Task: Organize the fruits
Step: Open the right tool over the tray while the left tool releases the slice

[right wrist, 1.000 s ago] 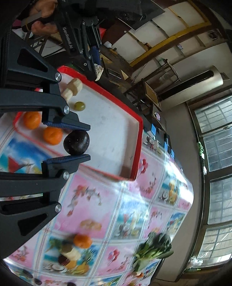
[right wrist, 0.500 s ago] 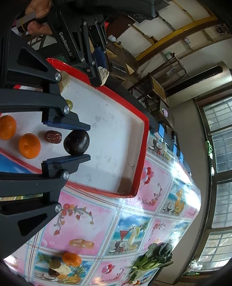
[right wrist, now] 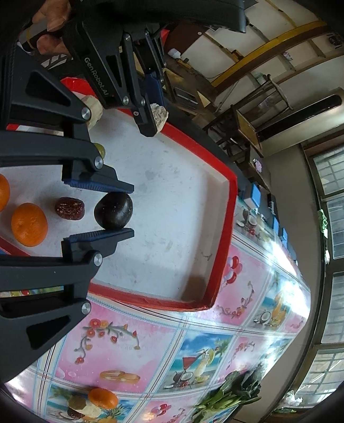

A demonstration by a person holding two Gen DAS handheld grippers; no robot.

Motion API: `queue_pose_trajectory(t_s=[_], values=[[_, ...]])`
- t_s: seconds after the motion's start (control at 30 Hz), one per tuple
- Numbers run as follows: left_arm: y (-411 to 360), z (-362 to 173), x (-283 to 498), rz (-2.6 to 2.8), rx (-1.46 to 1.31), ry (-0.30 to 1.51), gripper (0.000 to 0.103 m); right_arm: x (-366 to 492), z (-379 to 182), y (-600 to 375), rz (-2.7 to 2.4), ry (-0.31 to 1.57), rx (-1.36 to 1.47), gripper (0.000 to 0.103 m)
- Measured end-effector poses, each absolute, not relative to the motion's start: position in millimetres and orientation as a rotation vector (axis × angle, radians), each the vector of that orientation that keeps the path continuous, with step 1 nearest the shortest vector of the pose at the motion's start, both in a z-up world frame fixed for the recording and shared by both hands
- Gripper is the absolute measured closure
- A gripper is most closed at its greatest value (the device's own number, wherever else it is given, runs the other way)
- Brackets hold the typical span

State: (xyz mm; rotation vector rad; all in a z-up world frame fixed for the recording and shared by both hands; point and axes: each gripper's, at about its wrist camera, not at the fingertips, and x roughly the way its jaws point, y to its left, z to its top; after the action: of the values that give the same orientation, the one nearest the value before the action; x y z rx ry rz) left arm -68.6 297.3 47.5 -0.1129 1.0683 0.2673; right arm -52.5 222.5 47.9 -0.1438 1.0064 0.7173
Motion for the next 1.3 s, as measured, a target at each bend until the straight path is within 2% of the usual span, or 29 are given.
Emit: queue_pose_trajectory(t_s=[1.3], values=[[293,19,-59,0.247,-0.127,1.105,0.072,-58,15,253,0.674,1.043,-0.298,0.074]])
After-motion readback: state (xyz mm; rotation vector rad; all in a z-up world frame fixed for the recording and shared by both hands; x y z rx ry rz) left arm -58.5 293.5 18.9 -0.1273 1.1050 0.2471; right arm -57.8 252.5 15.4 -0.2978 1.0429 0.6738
